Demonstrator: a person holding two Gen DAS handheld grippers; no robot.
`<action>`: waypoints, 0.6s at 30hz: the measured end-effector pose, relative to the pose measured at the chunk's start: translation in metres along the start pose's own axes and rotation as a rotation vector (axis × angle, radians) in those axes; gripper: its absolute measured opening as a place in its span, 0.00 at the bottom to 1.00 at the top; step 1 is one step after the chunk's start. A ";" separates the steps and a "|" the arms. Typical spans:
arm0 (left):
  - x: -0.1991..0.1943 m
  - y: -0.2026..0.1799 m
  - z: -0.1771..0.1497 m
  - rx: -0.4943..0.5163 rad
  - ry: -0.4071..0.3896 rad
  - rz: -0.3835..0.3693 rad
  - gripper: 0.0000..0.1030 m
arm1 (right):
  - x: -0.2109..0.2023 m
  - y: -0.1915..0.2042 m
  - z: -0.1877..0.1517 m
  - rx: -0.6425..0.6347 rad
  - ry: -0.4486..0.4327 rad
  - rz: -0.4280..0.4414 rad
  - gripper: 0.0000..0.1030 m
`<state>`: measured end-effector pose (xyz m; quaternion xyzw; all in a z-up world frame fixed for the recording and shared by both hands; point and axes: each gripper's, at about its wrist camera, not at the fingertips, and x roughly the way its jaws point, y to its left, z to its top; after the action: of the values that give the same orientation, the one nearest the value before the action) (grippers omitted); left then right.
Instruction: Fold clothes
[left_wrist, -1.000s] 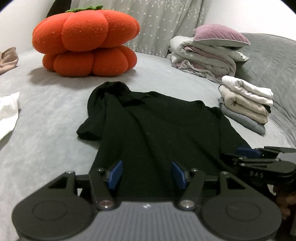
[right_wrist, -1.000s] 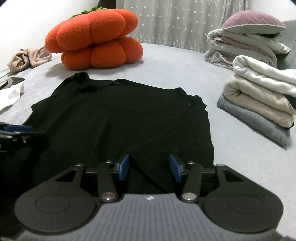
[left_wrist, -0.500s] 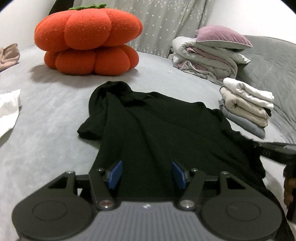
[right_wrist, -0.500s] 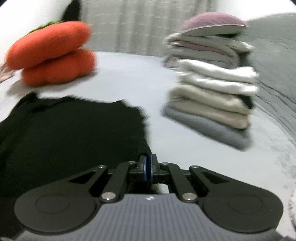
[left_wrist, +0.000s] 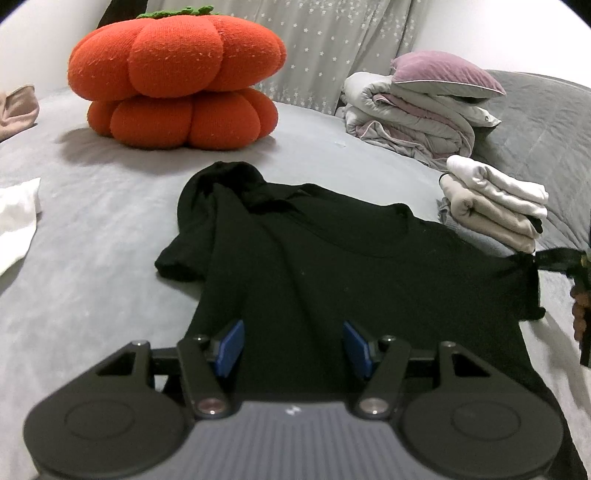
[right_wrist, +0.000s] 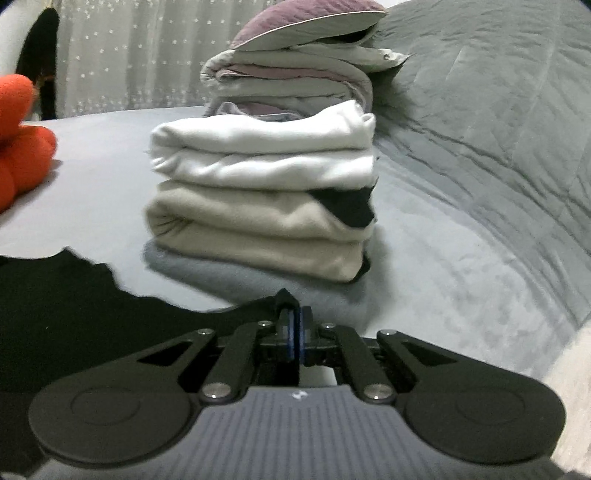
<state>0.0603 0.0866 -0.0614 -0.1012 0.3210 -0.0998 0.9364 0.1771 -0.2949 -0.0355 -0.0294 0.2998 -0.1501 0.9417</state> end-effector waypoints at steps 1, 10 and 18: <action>0.000 0.000 0.000 0.001 0.001 0.000 0.59 | 0.004 -0.001 0.002 0.003 0.004 -0.012 0.02; 0.000 0.002 0.002 0.005 0.010 -0.005 0.59 | 0.026 -0.004 -0.006 0.024 0.069 -0.066 0.02; -0.002 0.008 0.008 -0.044 0.012 -0.010 0.59 | 0.004 0.003 -0.007 0.084 0.063 0.006 0.16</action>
<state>0.0646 0.0952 -0.0561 -0.1225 0.3282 -0.0979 0.9315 0.1771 -0.2932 -0.0436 0.0159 0.3227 -0.1607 0.9326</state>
